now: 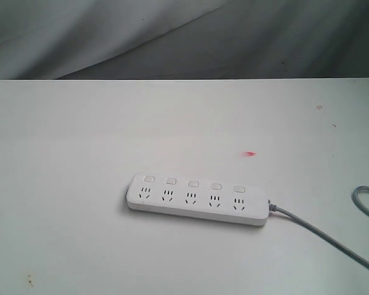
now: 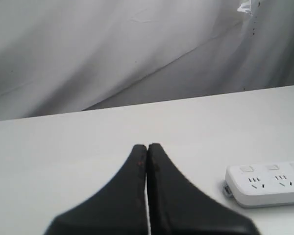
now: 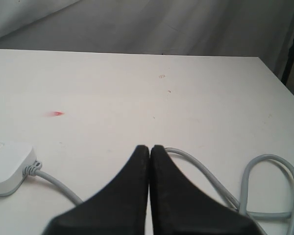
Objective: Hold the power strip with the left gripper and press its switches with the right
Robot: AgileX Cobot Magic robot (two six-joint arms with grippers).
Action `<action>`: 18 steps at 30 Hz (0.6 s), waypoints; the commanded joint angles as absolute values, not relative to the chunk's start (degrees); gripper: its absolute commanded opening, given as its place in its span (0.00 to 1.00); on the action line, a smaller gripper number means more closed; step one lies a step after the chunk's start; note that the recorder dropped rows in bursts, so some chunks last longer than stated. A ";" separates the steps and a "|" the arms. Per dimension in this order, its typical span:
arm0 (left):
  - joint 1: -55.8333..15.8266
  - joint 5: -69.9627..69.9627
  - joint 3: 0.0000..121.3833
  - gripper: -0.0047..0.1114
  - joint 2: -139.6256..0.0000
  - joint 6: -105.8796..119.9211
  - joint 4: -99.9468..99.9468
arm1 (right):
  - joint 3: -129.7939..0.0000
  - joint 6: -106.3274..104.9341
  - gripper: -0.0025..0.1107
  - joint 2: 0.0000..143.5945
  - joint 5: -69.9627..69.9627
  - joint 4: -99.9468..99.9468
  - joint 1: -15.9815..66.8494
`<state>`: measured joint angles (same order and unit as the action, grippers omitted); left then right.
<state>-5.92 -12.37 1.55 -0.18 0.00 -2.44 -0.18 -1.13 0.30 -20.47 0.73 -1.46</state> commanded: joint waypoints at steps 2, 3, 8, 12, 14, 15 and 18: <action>-5.98 -12.44 0.00 0.04 0.00 0.00 -2.10 | 0.00 -1.02 0.02 0.00 -19.58 0.37 -1.81; -5.98 -12.75 0.00 0.04 0.00 0.00 -2.10 | 0.00 -1.02 0.02 0.00 -19.58 0.37 -1.81; -5.98 -18.22 0.00 0.04 0.00 0.00 -2.10 | 0.00 -1.02 0.02 0.00 -19.58 0.37 -1.81; -5.98 -18.22 0.00 0.04 0.00 0.00 -2.10 | 0.00 -1.02 0.02 0.00 -19.58 0.37 -1.81; -5.98 -18.09 0.00 0.04 0.00 0.00 -2.10 | 0.00 -1.02 0.02 0.00 -19.58 0.37 -1.81; -5.98 -18.09 0.00 0.04 0.00 0.00 -2.10 | 0.00 -1.02 0.02 0.00 -19.58 0.37 -1.81; -5.98 -18.09 0.00 0.04 0.00 0.00 -2.10 | 0.00 -1.02 0.02 0.00 -19.58 0.37 -1.81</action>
